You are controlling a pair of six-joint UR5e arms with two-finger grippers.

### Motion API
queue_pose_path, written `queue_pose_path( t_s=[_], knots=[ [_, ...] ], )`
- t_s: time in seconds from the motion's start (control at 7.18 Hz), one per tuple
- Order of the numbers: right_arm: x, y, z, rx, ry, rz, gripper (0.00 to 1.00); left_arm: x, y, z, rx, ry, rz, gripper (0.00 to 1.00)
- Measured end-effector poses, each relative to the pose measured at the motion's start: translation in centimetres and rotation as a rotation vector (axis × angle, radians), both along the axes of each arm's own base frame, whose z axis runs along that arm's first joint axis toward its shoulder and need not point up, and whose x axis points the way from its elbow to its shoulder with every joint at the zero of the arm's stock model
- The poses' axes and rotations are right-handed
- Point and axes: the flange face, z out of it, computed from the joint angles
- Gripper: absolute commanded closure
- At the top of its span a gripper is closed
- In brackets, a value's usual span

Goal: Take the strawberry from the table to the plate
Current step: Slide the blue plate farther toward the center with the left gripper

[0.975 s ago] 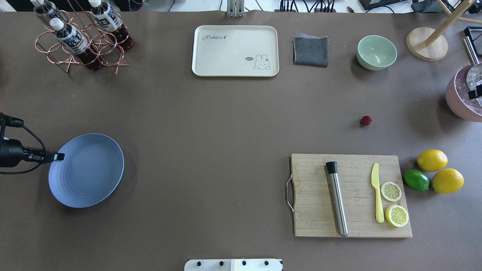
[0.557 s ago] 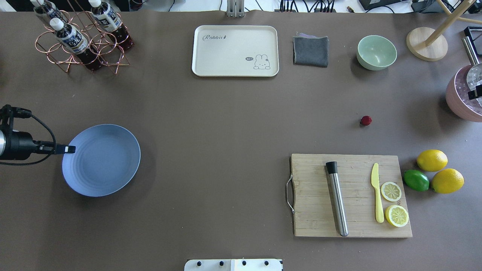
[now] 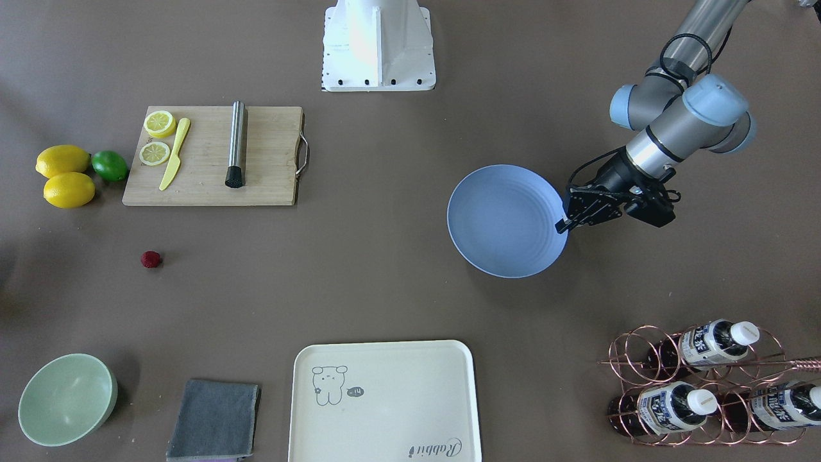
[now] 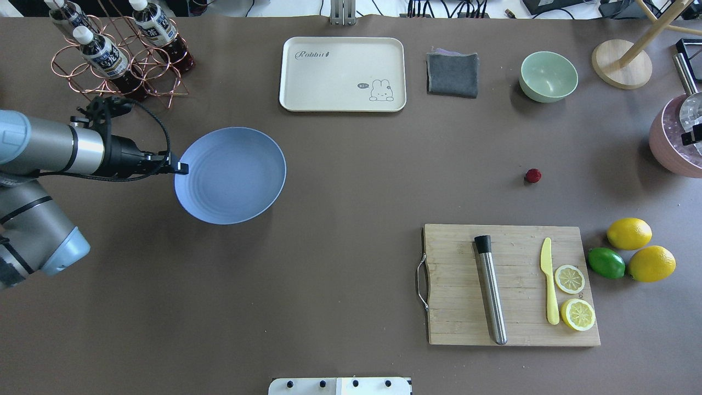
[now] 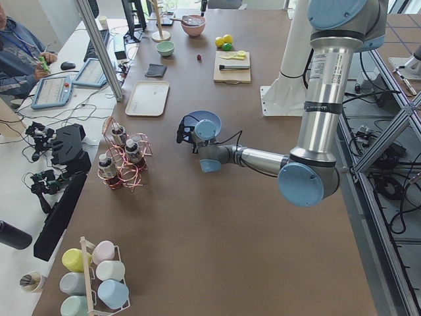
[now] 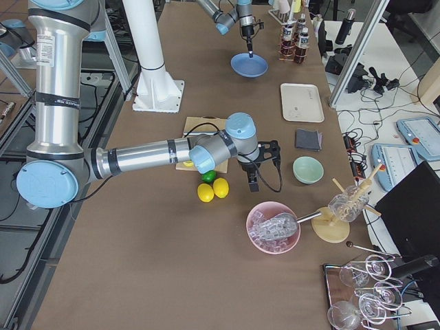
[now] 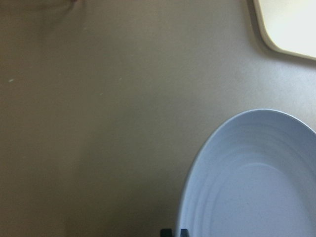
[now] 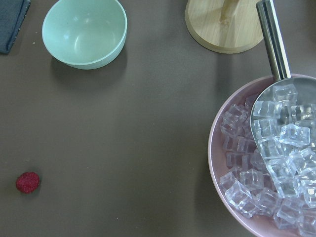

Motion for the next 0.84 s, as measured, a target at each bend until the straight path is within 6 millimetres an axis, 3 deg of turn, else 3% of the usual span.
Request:
queue_pose_path(
  t_s=[0.14,0.42,0.56,0.84],
  knots=[
    [0.0,0.0,0.0,-0.001,0.000,0.000,0.00,4.0,0.1,-3.2,-0.018,-0.004,-0.012,1.00],
    [0.0,0.0,0.1,-0.002,0.001,0.001,0.00,12.0,2.4,-9.1,-0.039,-0.005,-0.040,1.00],
    [0.0,0.0,0.1,-0.002,0.002,0.001,0.00,14.2,3.3,-10.7,-0.041,-0.006,-0.054,1.00],
    [0.0,0.0,0.1,-0.003,0.002,0.001,0.00,16.8,3.3,-11.5,-0.048,-0.019,-0.073,1.00]
  ],
)
